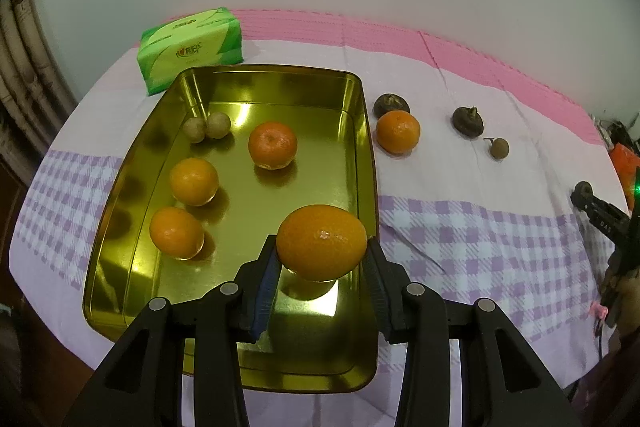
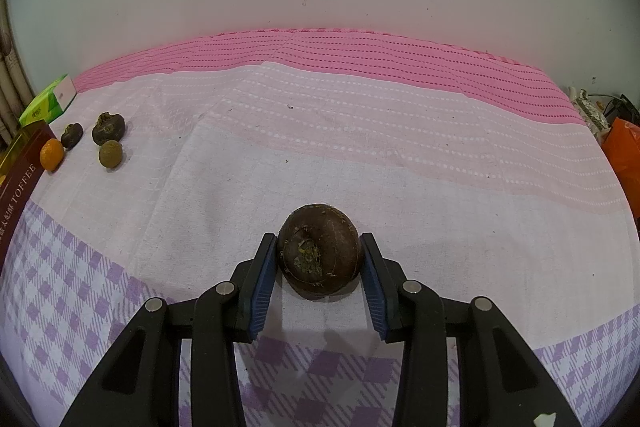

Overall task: Organize fruits
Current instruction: 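Lower the mandarin into the gold tray and open the left gripper, then carry the dark brown dried fruit over the gold tray and open the right gripper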

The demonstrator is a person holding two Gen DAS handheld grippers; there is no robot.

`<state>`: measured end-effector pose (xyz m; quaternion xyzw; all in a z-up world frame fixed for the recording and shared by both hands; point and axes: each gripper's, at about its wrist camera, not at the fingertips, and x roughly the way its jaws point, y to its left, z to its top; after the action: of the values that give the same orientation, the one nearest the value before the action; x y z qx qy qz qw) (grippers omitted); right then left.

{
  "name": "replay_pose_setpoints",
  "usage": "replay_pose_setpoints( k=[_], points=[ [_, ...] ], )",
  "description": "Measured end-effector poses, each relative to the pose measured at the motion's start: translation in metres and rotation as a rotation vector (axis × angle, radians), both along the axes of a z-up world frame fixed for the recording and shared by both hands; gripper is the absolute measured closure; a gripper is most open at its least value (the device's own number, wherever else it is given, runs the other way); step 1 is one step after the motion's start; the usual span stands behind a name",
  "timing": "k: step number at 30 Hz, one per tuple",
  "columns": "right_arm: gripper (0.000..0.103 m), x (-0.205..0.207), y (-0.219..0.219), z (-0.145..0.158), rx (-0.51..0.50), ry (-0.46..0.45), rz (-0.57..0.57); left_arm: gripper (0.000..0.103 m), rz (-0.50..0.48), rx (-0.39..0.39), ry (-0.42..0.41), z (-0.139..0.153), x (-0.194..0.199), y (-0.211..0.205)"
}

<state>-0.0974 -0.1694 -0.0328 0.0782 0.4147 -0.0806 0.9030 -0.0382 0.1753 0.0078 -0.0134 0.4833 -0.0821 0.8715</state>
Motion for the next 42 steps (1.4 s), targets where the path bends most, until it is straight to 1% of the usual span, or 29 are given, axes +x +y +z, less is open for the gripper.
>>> replay_pose_setpoints(
  k=[10, 17, 23, 30, 33, 35, 42],
  points=[
    [0.066, 0.000, 0.000, 0.001, -0.001, 0.003, 0.000, 0.061, 0.005, 0.004, 0.009, -0.005, 0.002, 0.002],
    [0.066, 0.001, 0.002, 0.001, -0.001, 0.003, -0.001, 0.061, 0.006, 0.036, -0.003, -0.006, 0.001, 0.001],
    [0.066, 0.001, 0.003, 0.000, -0.002, 0.003, -0.002, 0.059, 0.003, 0.045, 0.001, -0.008, 0.001, -0.002],
    [0.066, 0.002, 0.005, 0.000, -0.002, 0.004, -0.002, 0.058, -0.006, 0.056, -0.039, 0.000, -0.005, -0.004],
    [0.066, 0.002, 0.006, 0.000, -0.004, 0.004, -0.003, 0.057, 0.001, 0.070, -0.044, 0.003, -0.008, -0.004],
    [0.066, 0.003, 0.006, 0.000, -0.007, 0.004, -0.002, 0.057, 0.006, 0.065, -0.046, 0.006, -0.010, -0.002],
    [0.066, 0.003, 0.007, 0.000, -0.001, 0.003, -0.001, 0.057, 0.060, 0.090, -0.063, 0.027, -0.026, 0.007]
  ],
)
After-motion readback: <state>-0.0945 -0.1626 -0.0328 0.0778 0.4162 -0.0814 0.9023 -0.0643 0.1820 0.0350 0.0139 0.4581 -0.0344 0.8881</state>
